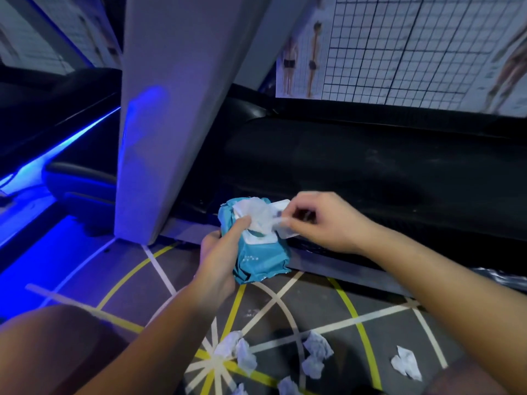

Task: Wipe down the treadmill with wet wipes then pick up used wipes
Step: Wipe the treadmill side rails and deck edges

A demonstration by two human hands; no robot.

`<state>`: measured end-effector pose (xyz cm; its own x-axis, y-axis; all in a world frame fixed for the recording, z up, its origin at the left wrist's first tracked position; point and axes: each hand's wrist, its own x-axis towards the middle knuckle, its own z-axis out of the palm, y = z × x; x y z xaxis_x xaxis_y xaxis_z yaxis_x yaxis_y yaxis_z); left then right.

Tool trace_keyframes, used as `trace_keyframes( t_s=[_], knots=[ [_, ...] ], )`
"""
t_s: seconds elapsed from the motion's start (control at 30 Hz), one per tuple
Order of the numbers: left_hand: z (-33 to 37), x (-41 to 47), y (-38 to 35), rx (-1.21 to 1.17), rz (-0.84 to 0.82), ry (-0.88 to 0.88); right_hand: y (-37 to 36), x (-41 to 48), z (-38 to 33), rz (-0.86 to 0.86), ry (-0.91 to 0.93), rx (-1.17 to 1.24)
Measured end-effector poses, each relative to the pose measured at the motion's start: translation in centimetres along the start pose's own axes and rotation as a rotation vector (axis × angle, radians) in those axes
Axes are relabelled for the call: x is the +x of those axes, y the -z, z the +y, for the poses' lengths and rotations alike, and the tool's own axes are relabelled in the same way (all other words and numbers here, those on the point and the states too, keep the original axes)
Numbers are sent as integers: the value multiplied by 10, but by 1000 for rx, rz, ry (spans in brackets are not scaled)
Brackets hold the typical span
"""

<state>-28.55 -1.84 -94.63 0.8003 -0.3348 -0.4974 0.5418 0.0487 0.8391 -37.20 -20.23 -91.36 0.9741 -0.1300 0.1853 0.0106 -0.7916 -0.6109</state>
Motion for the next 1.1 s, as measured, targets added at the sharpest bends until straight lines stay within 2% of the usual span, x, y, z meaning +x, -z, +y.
trace_keyframes(
  t_s=[0.17,0.23,0.37,0.43,0.5,0.57,0.63,0.73,0.77,0.9,0.97,1.03,1.1],
  knots=[
    [-5,7,5,-22,-4,20,13,9,9,323,-349,593],
    [-5,8,5,-13,25,37,21,10,13,408,-436,699],
    [-6,22,14,-87,113,52,24,11,26,412,-612,831],
    [-5,28,19,-121,147,33,17,12,38,421,-669,698],
    [-1,32,24,-142,219,18,10,13,51,371,-657,363],
    [3,35,32,-143,218,18,5,17,59,260,-594,85],
    [5,37,40,-148,195,47,0,25,59,113,-527,-18],
    [10,35,53,-138,226,51,-16,47,61,-56,-541,-62],
    [11,35,57,-119,277,47,-21,57,63,-25,-545,-72],
    [14,42,75,-45,384,38,-33,96,51,492,-453,48],
    [18,49,83,-38,402,28,-43,115,39,624,-375,116],
    [23,55,90,-22,426,31,-64,128,36,572,-312,95],
    [26,57,98,-17,429,22,-95,132,46,282,-287,-42]
  ],
)
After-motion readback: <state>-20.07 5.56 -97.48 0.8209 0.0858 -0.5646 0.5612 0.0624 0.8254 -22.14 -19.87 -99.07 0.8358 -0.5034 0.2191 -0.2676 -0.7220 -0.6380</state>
